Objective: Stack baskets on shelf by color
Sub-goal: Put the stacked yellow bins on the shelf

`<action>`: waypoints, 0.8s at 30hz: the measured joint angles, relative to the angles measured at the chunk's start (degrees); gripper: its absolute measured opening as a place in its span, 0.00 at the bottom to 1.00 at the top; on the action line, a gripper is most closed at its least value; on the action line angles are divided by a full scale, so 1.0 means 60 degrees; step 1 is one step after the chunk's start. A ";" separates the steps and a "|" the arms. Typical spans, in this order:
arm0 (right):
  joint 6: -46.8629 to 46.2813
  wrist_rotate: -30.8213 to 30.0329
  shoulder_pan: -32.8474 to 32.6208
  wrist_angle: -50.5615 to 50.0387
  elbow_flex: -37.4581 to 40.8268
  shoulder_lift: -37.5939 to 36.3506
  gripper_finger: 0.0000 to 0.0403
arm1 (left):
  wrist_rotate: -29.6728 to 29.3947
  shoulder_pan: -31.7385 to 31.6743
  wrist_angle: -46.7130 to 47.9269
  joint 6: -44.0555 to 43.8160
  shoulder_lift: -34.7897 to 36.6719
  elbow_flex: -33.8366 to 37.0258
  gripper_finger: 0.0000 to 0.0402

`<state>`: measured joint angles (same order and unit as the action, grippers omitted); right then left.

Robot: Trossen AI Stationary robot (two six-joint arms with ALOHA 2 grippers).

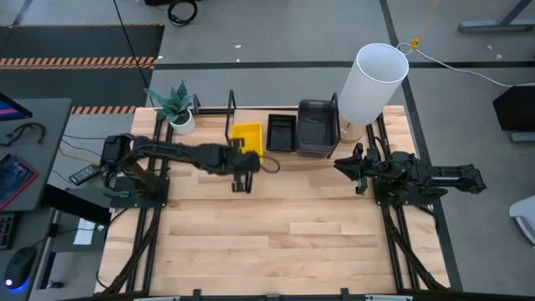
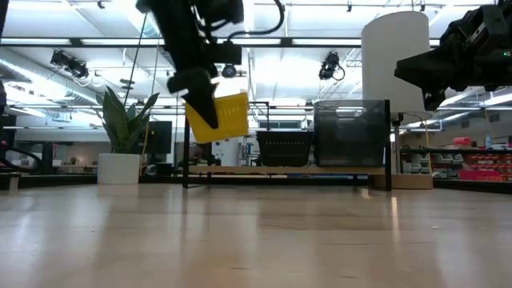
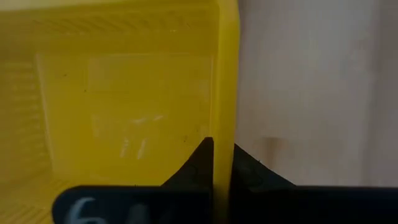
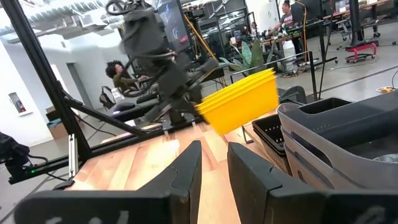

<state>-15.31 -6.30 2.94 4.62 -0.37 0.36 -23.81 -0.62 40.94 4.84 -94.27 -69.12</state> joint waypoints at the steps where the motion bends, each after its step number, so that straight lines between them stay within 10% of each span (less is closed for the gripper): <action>1: 0.0000 -0.0001 0.0000 0.0001 -0.0003 0.0000 0.21 | 0.0027 -0.0210 -0.0060 0.0210 -0.0005 0.0000 0.03; 15: 0.0000 0.0002 0.0002 0.0000 -0.0002 0.0000 0.21 | 0.2062 -0.2281 -0.0979 0.1911 -0.0038 0.0034 0.05; 24: 0.0000 0.0000 0.0003 0.0000 -0.0001 0.0000 0.21 | 0.1898 -0.2335 -0.1319 0.2144 -0.0049 0.0215 0.28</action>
<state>-15.31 -6.30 2.96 4.62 -0.37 0.36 -12.42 -14.63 33.02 17.71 -94.56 -67.83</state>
